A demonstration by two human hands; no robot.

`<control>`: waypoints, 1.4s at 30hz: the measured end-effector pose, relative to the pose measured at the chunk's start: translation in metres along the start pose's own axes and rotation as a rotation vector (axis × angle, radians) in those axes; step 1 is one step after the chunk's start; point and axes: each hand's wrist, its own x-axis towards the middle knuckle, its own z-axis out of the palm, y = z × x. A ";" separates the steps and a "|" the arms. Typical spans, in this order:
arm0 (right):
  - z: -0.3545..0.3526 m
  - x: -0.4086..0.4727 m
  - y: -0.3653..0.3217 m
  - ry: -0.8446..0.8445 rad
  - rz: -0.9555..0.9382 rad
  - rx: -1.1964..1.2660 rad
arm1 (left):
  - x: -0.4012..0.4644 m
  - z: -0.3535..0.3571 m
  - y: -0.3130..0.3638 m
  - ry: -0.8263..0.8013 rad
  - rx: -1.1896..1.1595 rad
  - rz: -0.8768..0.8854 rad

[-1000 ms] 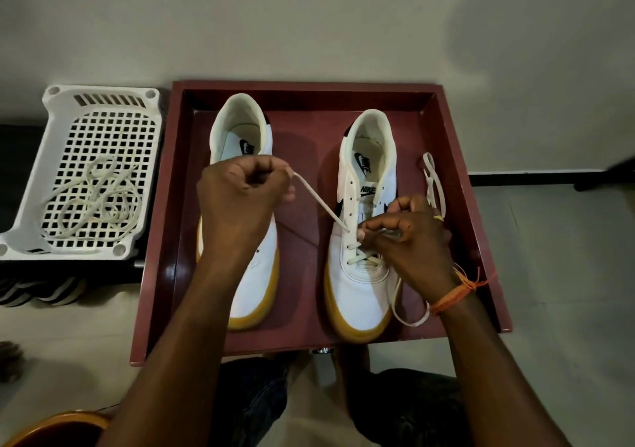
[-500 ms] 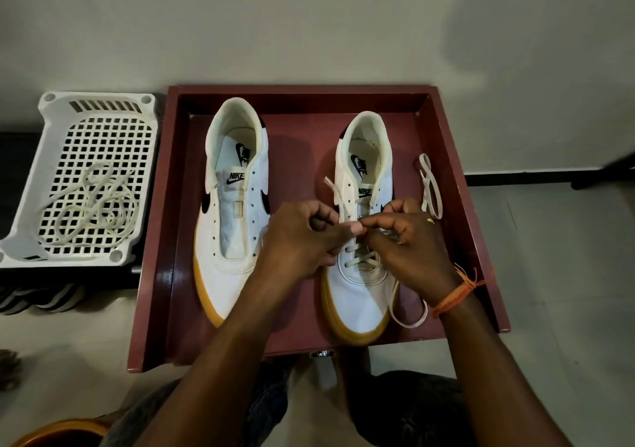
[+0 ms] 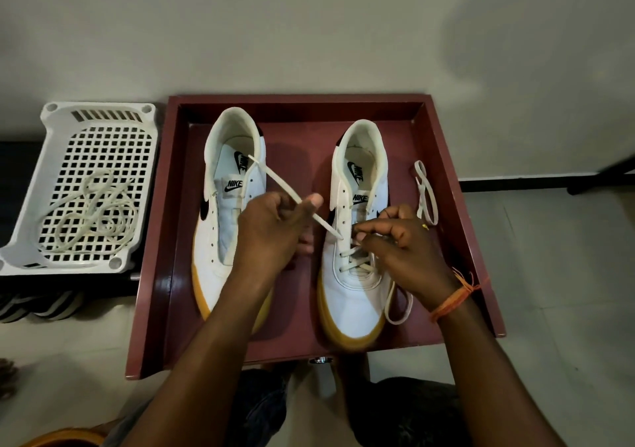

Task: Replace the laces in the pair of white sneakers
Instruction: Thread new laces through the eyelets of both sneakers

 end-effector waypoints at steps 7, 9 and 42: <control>0.000 0.006 0.011 0.313 -0.255 -0.142 | -0.013 0.015 -0.008 -0.205 0.159 -0.011; 0.002 0.007 0.011 0.337 -0.248 -0.192 | -0.011 0.018 -0.010 -0.195 0.159 0.056; -0.002 0.009 0.010 0.271 -0.124 0.004 | -0.014 0.009 0.005 -0.198 0.125 -0.283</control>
